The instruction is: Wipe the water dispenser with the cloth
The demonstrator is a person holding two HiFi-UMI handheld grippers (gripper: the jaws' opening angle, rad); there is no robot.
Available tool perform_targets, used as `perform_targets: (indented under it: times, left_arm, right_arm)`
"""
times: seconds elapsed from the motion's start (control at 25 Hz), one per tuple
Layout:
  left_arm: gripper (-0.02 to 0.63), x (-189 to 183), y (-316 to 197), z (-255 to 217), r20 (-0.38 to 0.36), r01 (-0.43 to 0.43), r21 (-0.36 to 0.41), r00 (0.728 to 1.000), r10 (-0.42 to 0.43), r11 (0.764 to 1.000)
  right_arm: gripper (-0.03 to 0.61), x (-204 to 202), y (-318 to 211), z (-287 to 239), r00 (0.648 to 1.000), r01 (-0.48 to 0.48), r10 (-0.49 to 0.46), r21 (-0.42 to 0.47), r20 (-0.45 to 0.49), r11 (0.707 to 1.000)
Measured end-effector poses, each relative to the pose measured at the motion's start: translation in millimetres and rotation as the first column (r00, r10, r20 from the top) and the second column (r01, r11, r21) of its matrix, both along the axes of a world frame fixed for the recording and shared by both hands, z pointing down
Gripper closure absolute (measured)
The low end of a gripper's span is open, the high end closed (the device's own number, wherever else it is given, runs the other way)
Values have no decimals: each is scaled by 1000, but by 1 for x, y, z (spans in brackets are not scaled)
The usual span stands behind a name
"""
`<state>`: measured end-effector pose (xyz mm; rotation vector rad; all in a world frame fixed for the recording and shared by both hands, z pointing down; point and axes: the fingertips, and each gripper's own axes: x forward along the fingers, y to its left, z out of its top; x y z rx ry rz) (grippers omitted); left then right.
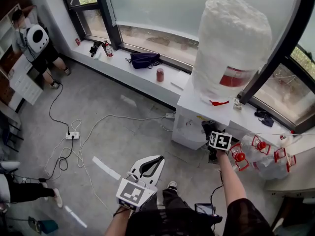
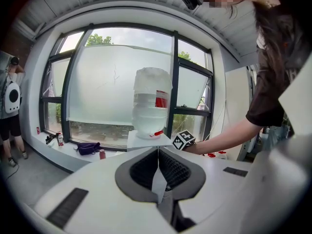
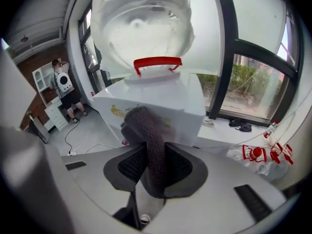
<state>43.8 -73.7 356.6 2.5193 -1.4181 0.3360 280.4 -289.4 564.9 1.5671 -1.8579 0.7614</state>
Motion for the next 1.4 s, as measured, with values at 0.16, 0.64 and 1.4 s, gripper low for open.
perform_targets:
  times: [0.16, 0.64, 1.4]
  left_arm:
    - [594, 6, -4, 0, -12, -79, -1, 997, 79, 997]
    - [594, -8, -24, 9, -30, -226, 9, 974, 227, 974]
    - [594, -56, -53, 123, 29, -225, -35, 974, 226, 974]
  right_arm:
    - [469, 36, 8, -1, 997, -73, 72, -4, -32, 997]
    - [470, 46, 38, -8, 990, -135, 136, 26, -44, 991]
    - [469, -139, 36, 131, 992, 99, -97, -25, 83, 995]
